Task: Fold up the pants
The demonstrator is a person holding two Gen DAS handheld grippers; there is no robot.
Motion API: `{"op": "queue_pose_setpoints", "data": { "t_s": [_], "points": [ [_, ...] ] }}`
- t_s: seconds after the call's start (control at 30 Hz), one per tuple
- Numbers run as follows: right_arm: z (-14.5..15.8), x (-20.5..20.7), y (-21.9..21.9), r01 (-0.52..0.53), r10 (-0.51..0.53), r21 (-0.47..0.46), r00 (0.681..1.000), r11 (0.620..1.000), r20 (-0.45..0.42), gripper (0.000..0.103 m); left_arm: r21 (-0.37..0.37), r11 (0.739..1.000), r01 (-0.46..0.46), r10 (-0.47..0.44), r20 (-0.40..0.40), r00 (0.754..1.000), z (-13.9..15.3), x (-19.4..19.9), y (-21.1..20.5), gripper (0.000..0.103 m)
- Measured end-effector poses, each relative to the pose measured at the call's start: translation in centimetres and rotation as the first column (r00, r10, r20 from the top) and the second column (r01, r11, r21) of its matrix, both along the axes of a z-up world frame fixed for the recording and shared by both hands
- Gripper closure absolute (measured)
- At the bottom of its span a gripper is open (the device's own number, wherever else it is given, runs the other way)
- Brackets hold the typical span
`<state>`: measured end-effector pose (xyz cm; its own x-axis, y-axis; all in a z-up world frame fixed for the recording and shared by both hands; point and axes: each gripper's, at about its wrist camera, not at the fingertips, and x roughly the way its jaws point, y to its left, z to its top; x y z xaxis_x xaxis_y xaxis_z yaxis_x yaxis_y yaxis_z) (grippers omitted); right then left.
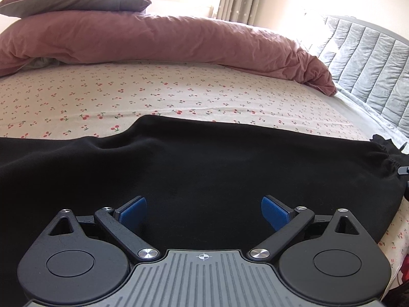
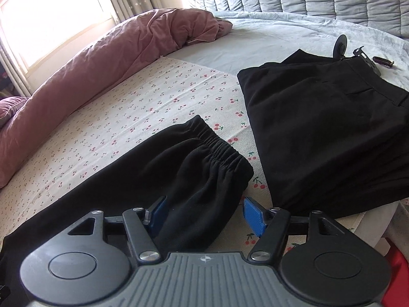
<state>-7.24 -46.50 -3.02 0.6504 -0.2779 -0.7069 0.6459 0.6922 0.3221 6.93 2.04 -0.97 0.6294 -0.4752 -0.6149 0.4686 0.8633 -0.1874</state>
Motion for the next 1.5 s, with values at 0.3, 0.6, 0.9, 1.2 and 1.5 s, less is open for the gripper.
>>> {"op": "queue_pose_setpoints", "data": {
  "t_s": [0.3, 0.6, 0.9, 1.2, 1.5],
  "points": [
    [-3.0, 3.0, 0.6, 0.023, -0.022, -0.13, 1.0, 0.991, 0.011, 0.056, -0.012, 1.0, 0.013, -0.013, -0.014, 1.0, 0.0, -0.1, -0.5, 0.005],
    [1.2, 3.4, 4.4, -0.081, 0.12, -0.249, 0.982, 0.965, 0.143, 0.088, -0.064, 0.998, 0.008, -0.01, -0.033, 0.999, 0.4, 0.0, 0.0, 0.005],
    [3.2, 7.1, 16.6, -0.495, 0.574, -0.414, 0.815, 0.764, 0.085, 0.088, -0.246, 0.969, 0.024, -0.056, -0.124, 0.991, 0.2, 1.0, 0.6, 0.005],
    [0.2, 9.3, 28.0, -0.78, 0.818, -0.389, 0.566, 0.49, -0.105, 0.081, -0.458, 0.889, 0.016, -0.128, -0.215, 0.968, -0.8, 2.2, 1.7, 0.009],
    [1.8, 7.4, 29.4, -0.875, 0.917, -0.355, 0.386, 0.329, -0.101, 0.051, -0.563, 0.824, -0.071, -0.157, -0.348, 0.924, -2.9, 4.4, 2.6, 0.033]
  ]
}}
